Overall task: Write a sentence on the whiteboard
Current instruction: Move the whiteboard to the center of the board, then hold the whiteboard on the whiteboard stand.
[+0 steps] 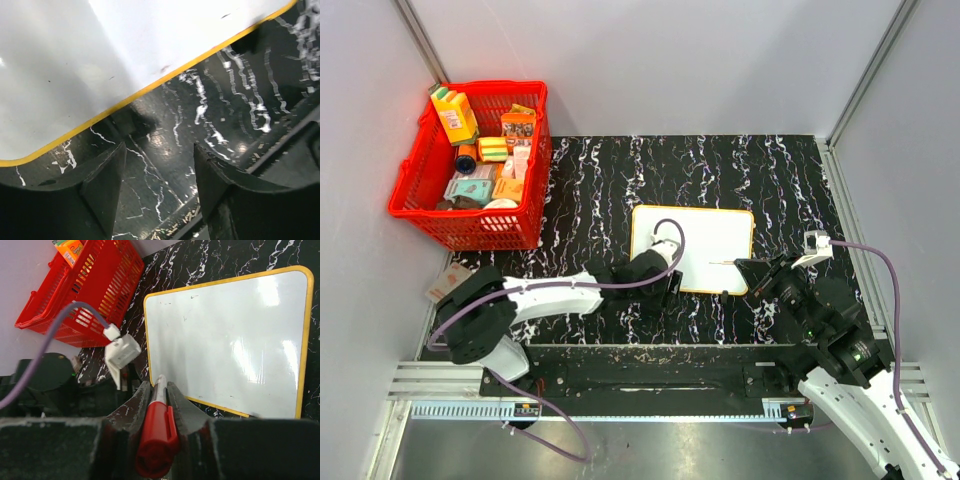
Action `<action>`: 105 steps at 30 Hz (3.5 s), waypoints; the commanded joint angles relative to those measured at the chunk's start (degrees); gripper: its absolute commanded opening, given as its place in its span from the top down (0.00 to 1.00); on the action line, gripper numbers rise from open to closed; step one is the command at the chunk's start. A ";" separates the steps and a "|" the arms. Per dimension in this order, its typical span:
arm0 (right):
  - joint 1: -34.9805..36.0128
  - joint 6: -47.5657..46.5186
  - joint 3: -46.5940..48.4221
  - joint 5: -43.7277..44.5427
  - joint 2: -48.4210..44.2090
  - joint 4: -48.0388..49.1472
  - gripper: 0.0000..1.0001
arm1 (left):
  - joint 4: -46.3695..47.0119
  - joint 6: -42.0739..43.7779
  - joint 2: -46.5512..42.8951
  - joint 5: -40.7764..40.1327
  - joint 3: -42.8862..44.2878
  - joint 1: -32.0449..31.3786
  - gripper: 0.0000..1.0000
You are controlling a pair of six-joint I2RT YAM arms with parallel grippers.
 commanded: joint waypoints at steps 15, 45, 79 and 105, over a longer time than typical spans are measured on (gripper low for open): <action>0.22 -1.17 2.49 -0.47 1.83 0.66 1.00 | -0.42 6.13 -20.27 19.69 -5.46 18.13 0.31; 0.22 2.79 0.73 -8.74 5.26 1.10 1.00 | 46.60 -14.80 -17.31 55.56 -19.36 51.64 0.09; 0.14 -3.80 11.20 -7.33 23.64 13.05 1.00 | 40.57 2.52 4.17 45.66 -5.11 48.56 0.08; 0.14 -3.01 9.26 -7.77 21.44 12.52 1.00 | 36.75 7.72 8.46 54.76 -1.16 41.09 0.16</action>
